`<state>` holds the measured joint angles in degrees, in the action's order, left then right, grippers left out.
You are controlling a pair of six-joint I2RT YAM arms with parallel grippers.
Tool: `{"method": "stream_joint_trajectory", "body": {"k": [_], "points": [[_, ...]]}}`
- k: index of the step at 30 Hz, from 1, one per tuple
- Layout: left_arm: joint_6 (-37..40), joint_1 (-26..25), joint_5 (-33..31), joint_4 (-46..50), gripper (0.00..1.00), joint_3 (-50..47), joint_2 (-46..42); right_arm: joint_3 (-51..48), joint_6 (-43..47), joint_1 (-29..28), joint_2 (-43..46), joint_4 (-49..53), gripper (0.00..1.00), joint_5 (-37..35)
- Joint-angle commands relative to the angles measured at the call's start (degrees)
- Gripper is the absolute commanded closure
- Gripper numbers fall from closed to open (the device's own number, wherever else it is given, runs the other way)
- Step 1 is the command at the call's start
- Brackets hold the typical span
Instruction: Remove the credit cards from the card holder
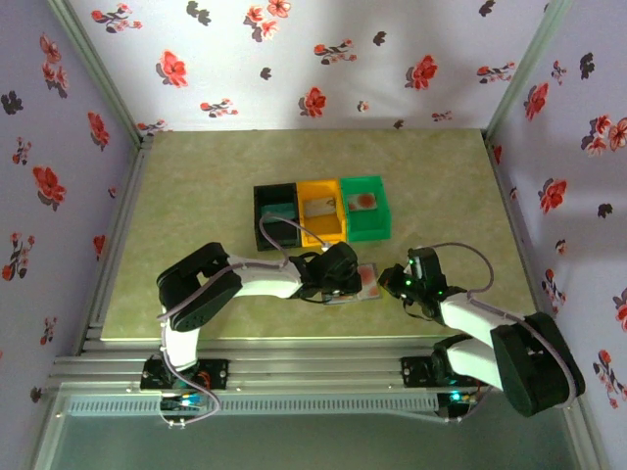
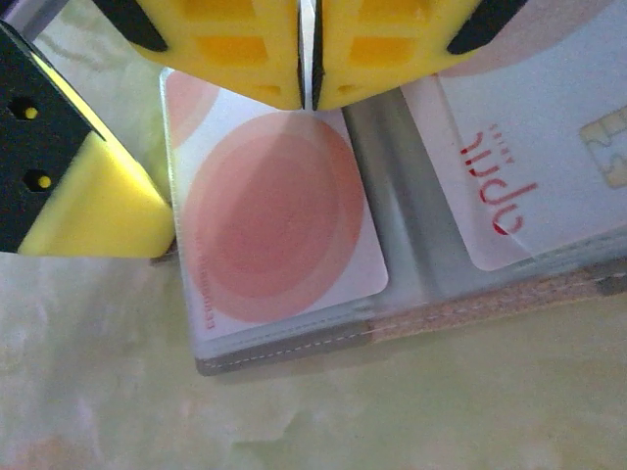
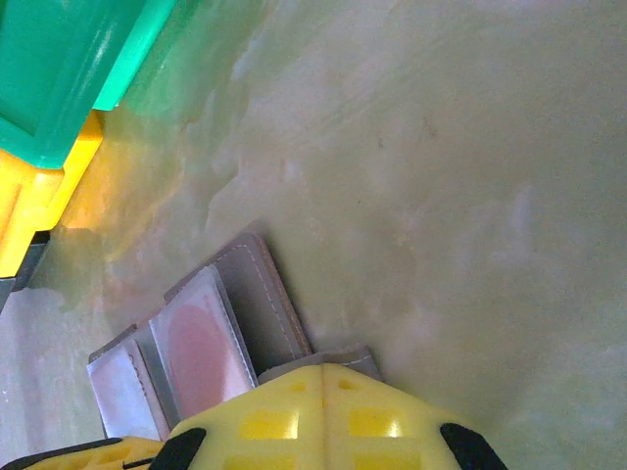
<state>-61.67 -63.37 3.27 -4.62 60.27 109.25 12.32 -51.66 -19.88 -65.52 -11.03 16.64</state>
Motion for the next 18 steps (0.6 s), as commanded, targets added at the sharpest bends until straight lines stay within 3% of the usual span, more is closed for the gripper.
{"method": "stream_joint_trajectory", "body": {"k": [1,18], "points": [[-1.9,0.2,0.1,2.3,0.85,-0.7,0.6,-1.0,-0.1,-0.6,-0.9,7.2,1.0,-0.8],[-1.4,0.4,-5.7,14.9,0.81,3.3,1.7,-1.5,-0.3,-0.7,0.3,7.6,1.0,-0.8]]}}
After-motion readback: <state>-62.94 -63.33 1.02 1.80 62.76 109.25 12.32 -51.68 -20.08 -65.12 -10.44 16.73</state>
